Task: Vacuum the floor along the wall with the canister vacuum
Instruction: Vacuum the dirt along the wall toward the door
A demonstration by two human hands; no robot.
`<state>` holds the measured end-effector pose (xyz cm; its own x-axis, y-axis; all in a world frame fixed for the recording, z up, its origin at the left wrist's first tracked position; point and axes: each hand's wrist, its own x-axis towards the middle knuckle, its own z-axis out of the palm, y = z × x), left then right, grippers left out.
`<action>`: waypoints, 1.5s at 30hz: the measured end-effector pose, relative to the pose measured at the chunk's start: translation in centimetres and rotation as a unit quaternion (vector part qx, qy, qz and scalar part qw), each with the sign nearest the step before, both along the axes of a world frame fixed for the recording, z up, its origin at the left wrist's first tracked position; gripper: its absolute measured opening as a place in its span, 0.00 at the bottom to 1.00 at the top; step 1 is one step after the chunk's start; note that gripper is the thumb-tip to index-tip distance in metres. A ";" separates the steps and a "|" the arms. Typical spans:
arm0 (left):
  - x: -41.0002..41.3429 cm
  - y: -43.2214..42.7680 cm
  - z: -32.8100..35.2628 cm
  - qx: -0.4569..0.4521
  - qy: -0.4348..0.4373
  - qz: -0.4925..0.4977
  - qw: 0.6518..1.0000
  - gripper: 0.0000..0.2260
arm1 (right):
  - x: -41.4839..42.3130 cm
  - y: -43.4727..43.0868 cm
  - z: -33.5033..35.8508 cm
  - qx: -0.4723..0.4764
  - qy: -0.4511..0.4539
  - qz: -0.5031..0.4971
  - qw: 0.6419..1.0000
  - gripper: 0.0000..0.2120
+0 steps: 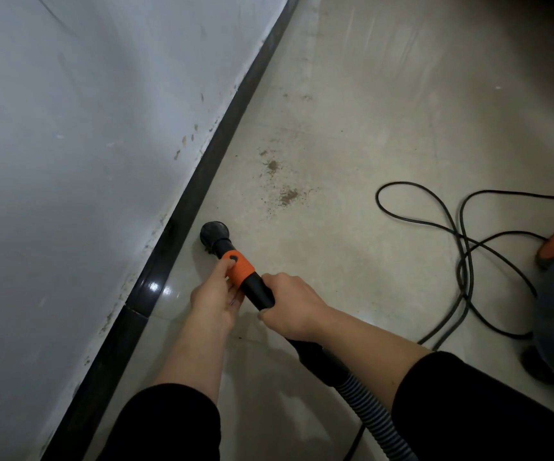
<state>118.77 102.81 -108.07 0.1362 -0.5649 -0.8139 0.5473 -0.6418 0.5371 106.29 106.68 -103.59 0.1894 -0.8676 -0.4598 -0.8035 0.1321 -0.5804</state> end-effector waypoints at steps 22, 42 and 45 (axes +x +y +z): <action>-5.5 -1.9 -1.0 -0.018 0.001 -0.035 0.999 0.13 | -4.4 -0.5 0.3 -0.002 0.005 -0.081 0.997 0.06; -10.1 -2.8 -0.7 -0.029 0.015 -0.078 0.996 0.19 | -7.5 -0.6 0.1 -0.004 0.037 -0.135 0.990 0.11; -10.4 -3.1 -0.6 -0.027 0.009 -0.092 0.995 0.21 | -7.7 -0.7 0.1 -0.011 0.044 -0.139 0.989 0.09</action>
